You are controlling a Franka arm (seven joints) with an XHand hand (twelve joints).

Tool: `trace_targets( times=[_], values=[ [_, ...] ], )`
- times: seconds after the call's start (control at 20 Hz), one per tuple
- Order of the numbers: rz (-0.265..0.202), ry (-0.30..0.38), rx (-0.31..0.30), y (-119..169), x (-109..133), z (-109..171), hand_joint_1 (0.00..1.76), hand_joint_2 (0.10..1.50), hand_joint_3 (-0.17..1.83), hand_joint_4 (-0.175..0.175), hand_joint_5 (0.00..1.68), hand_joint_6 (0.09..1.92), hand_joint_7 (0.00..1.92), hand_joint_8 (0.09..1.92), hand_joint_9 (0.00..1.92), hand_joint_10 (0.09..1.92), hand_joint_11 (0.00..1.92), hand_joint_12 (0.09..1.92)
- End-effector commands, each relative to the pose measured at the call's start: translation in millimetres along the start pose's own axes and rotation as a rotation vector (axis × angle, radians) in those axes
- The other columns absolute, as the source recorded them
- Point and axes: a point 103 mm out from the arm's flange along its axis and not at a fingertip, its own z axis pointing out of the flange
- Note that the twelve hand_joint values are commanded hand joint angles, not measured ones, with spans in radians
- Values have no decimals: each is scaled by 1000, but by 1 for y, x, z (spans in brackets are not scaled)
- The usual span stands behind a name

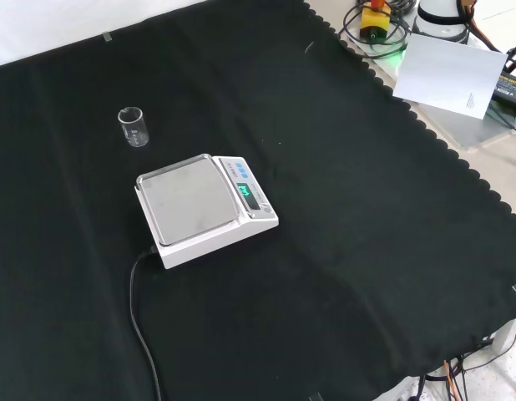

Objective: Pick up the beaker.

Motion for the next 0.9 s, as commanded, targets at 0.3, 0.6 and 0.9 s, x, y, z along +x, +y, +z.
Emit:
trace_targets(
  times=[0.3,0.6,0.9],
  values=[
    [19,-14,46,34,-12,36,523,842,507,-43,474,530,516,747,568,821,69,1477],
    [28,26,95,61,-11,78,527,849,492,-46,485,532,521,748,574,823,81,1474],
    [33,61,112,83,-23,116,537,852,484,-50,494,538,526,750,579,825,89,1471]
  ],
)
